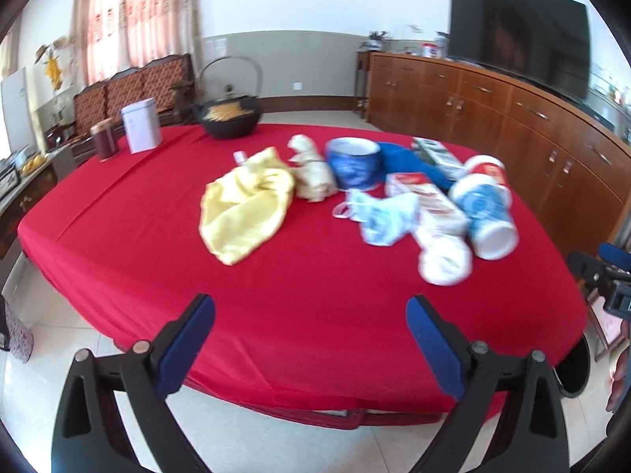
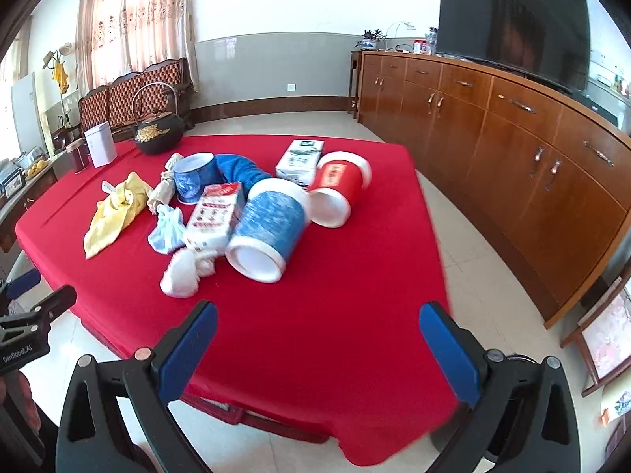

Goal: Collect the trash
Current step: 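Grasp the blue-patterned paper cup with the right tool while the left tool grasps the blue mask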

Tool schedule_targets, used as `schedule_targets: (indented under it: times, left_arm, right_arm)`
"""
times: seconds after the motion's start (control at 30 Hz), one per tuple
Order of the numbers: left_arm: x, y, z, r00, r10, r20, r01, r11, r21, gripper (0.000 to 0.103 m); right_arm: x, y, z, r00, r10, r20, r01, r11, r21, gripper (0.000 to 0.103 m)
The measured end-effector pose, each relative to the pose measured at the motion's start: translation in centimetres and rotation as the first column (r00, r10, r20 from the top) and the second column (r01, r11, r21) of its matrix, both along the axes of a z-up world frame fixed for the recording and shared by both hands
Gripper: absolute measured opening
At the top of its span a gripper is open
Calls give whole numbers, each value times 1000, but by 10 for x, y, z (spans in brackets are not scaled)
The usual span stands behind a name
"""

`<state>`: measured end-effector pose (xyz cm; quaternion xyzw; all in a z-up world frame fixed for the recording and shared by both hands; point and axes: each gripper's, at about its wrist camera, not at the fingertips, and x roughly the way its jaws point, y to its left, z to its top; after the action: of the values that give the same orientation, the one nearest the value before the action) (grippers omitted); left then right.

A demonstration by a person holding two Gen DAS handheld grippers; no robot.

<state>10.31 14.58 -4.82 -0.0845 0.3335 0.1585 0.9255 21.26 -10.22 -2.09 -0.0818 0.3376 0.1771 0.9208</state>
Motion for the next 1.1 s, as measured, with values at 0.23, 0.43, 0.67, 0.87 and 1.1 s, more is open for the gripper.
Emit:
schedule_targets:
  times: [0.23,0.43,0.67,0.87,1.1]
  left_arm:
    - [21,24,-10,1000,-6,2,6,1000,-21,96]
    - [59,16,-14,998,-59,-3,59,998,-26,89]
    - [92,1,-17,994,-105,-8,104,993,-52,85]
    - [121,-11,-22,990,-136,-27,133,988,-76,77]
    - [136,-13,-37,982,-175,-73,167,980,-109,30]
  right_arm:
    - [34,38,-12,1000,-4,-14,4,1000,1,103]
    - [63,57,-28,999,8,-50,-9,1000,-7,94]
    - [90,65,-47,994,29,-108,-26,999,28,62]
    - [106,68,-48,989,76,-126,-71,996,45,58]
    - [104,65,-44,987,113,-112,-105,992,71,58]
